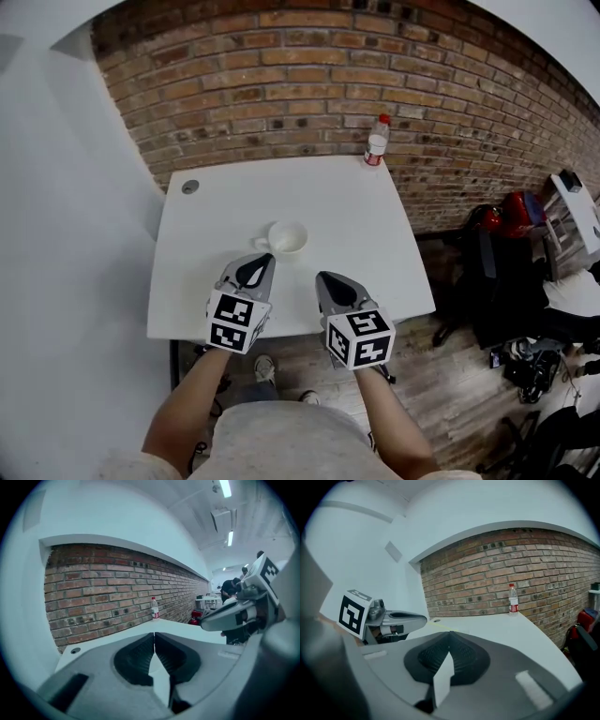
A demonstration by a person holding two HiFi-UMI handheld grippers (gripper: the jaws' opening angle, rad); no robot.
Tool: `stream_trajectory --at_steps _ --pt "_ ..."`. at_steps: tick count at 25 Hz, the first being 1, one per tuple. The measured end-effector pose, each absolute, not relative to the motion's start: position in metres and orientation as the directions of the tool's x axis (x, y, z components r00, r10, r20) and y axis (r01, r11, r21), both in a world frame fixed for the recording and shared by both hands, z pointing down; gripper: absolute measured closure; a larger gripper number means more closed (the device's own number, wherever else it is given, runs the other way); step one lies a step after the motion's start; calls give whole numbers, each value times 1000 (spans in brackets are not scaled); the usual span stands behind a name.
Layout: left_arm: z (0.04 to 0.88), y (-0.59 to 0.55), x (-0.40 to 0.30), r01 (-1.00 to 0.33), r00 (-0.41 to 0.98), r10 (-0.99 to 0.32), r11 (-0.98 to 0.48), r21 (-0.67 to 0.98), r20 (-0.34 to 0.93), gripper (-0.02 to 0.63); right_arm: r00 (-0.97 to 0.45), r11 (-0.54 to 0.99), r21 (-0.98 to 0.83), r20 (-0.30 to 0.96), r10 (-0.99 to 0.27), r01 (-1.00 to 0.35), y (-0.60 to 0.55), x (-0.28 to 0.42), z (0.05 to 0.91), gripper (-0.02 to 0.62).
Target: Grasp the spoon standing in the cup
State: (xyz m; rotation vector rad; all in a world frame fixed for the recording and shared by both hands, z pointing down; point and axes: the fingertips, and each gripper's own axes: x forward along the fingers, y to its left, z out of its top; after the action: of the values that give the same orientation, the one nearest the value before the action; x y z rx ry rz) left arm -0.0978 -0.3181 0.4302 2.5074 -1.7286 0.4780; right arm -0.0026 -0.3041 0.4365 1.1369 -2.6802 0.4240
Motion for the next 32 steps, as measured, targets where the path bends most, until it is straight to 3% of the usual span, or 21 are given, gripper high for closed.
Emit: stream_trajectory --at_steps 8,23,32 --pt "417 -291 -56 -925 348 -911 -373 -79 220 600 -666 650 -163 279 -692 -743 -283 34 433 589" --pt "439 -291 56 -855 503 -837 -518 -19 216 600 -515 503 -117 279 -811 -856 -265 144 440 589" --pt "437 -285 80 -835 533 -819 -549 -20 213 600 -486 474 -112 276 -829 -873 -255 164 438 589"
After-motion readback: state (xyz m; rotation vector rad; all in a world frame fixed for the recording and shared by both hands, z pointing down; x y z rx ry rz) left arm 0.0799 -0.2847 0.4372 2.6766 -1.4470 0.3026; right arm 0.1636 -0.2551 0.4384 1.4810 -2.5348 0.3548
